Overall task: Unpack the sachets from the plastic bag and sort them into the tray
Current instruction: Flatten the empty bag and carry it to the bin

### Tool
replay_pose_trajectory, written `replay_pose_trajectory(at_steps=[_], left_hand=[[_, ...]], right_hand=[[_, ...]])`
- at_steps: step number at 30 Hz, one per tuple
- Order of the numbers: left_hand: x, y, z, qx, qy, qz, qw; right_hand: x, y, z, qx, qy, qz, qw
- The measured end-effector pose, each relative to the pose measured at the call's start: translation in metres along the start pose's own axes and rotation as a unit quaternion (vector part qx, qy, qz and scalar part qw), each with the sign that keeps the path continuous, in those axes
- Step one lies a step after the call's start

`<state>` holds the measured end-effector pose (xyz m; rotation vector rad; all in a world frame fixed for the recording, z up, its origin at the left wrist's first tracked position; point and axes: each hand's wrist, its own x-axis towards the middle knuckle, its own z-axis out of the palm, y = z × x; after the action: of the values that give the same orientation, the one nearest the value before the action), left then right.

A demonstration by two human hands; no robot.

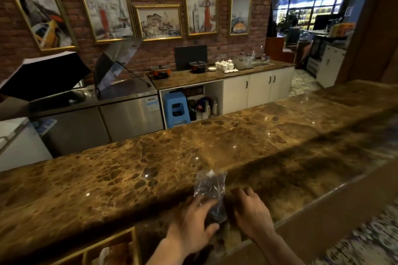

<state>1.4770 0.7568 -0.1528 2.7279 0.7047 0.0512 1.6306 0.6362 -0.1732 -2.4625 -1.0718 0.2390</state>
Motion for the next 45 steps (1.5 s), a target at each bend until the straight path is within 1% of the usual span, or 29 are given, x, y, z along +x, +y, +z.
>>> replay_pose_trajectory(at_steps=[2, 6, 9, 14, 16, 19, 21, 24, 28, 31, 36, 40, 45], left_hand=[[0.003, 0.007, 0.012, 0.006, -0.011, 0.018, 1.0], [-0.002, 0.006, 0.021, 0.005, -0.068, -0.007, 0.998], [-0.009, -0.001, 0.02, 0.006, -0.074, -0.021, 0.997], [-0.022, -0.016, 0.014, 0.019, -0.068, -0.02, 0.997], [-0.026, -0.021, 0.01, 0.023, -0.066, -0.016, 0.997], [-0.031, -0.027, -0.001, 0.052, -0.027, 0.013, 0.998], [-0.034, -0.033, -0.009, 0.073, -0.002, 0.015, 0.997], [-0.041, -0.041, -0.026, 0.084, 0.057, -0.005, 0.995], [-0.052, -0.049, -0.052, 0.074, 0.114, -0.054, 0.989], [-0.063, -0.056, -0.069, 0.073, 0.148, -0.088, 0.982], [-0.084, -0.07, -0.09, 0.057, 0.214, -0.145, 0.964], [-0.108, -0.083, -0.111, 0.045, 0.272, -0.15, 0.95], [-0.133, -0.1, -0.14, 0.085, 0.309, -0.148, 0.936]], right_hand=[[0.002, 0.01, 0.003, -0.006, 0.004, 0.0, 1.0], [0.002, 0.02, 0.0, -0.008, 0.005, -0.008, 1.0], [0.006, 0.021, -0.002, -0.011, -0.006, -0.025, 1.0], [0.008, 0.012, -0.002, -0.035, -0.075, -0.089, 0.993], [0.007, 0.009, -0.001, -0.036, -0.086, -0.103, 0.99], [0.007, 0.006, -0.001, -0.035, -0.077, -0.112, 0.99], [0.007, 0.001, -0.003, -0.031, -0.067, -0.119, 0.99], [0.008, -0.009, -0.012, -0.021, -0.061, -0.126, 0.99], [0.007, -0.022, -0.027, -0.019, -0.033, -0.132, 0.991], [0.004, -0.04, -0.037, -0.012, -0.013, -0.172, 0.985], [0.008, -0.079, -0.041, -0.025, -0.018, -0.188, 0.982], [0.006, -0.117, -0.05, -0.033, -0.006, -0.208, 0.977], [-0.003, -0.159, -0.058, -0.023, 0.01, -0.252, 0.967]])
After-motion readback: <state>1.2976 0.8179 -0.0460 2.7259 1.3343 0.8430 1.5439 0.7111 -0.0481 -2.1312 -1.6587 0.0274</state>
